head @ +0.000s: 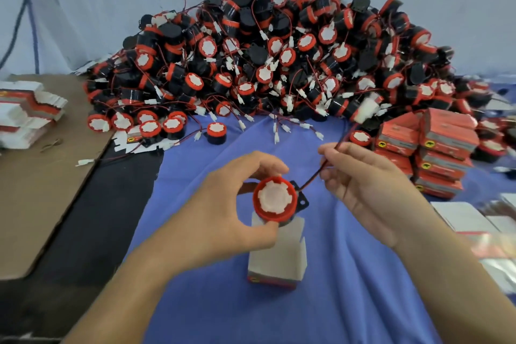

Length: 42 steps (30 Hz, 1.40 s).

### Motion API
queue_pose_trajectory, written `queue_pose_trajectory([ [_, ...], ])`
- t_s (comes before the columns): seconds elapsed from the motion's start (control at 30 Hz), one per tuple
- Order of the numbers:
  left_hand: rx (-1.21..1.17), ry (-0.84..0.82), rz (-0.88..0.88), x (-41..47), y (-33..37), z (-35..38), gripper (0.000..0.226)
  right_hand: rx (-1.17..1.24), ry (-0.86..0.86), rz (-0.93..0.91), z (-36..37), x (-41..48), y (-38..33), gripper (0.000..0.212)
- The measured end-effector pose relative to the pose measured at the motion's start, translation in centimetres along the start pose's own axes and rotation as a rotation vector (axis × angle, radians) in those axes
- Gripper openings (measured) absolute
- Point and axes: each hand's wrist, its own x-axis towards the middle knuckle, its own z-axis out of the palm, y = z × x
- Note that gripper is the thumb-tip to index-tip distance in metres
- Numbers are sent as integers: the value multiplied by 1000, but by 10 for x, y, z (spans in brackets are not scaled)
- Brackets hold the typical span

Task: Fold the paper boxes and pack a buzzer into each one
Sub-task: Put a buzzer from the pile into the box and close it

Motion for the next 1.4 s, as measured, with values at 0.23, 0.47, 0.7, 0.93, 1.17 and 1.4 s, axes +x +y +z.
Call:
queue_pose_trajectory([
  [0.23, 225, -162, -6, -22, -6, 10, 48, -676, 61, -322, 9, -42, 11, 22],
  [0.47, 497, -269, 71, -32, -19, 27, 36, -1054, 37, -318, 18, -55, 36, 19],
  [0.7, 707, -329, 116, -53, -38, 50, 47, -1292, -20, -322, 19, -59, 59, 13],
  [0.93, 797, -143, 83, -74, -55, 74, 42, -1278, -6, -347, 35, -67, 62, 9],
  [1.17, 804, 17, 108, -78, -62, 86, 57, -1317, -16, -299, 57, -62, 82, 14],
  [1.4, 683, 123, 141, -82, -61, 91, 38, -1240, -24, -298, 59, -69, 101, 35],
])
